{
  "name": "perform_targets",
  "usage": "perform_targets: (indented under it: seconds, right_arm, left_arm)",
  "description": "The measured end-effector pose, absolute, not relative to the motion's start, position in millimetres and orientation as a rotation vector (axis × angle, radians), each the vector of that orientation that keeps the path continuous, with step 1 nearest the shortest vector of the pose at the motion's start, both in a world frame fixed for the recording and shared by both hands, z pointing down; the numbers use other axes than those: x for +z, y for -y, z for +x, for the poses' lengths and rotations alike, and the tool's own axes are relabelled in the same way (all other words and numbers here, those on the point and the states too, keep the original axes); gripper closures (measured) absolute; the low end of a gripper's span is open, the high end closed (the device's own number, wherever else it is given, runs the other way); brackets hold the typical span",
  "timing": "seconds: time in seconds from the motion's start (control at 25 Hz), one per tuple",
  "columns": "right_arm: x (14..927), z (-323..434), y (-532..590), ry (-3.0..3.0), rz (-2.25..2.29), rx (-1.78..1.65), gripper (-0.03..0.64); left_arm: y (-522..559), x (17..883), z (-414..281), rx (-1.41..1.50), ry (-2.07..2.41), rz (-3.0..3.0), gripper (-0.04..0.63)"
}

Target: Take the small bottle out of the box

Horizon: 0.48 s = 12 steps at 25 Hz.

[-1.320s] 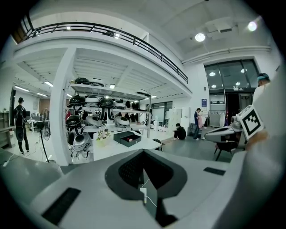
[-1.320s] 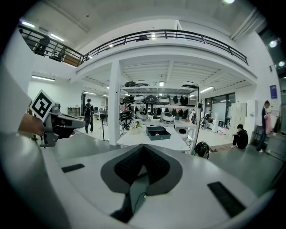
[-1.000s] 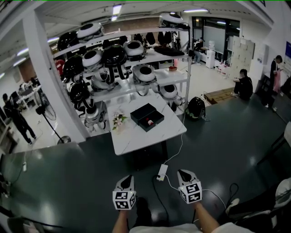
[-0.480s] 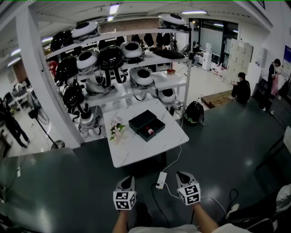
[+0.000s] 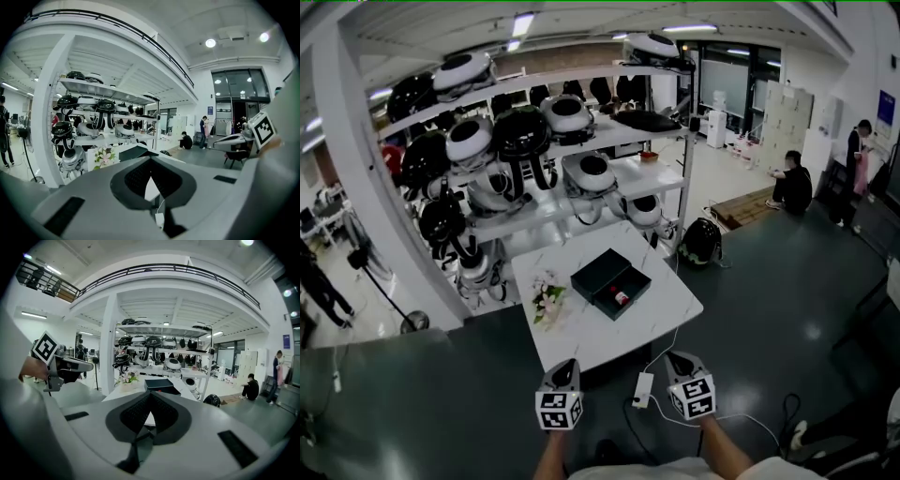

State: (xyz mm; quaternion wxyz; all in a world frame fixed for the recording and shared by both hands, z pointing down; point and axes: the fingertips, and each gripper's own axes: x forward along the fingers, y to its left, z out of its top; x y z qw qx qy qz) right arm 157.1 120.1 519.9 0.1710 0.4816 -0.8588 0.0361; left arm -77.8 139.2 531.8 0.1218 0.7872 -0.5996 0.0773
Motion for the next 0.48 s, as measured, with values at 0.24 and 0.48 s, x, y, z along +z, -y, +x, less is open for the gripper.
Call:
perform_targets:
  seconds: [0.24,0.48]
  right_arm:
    - [514,117,-67,2.433,1.395,0.085,0.597]
    - [520,94,-28,2.41,1.417,0.086,0.597]
  left_arm:
    - [-83,529,-114,0.227,1.729,2.329,0.577]
    - [-35,533,-136,0.231,1.696,2.358,0.577]
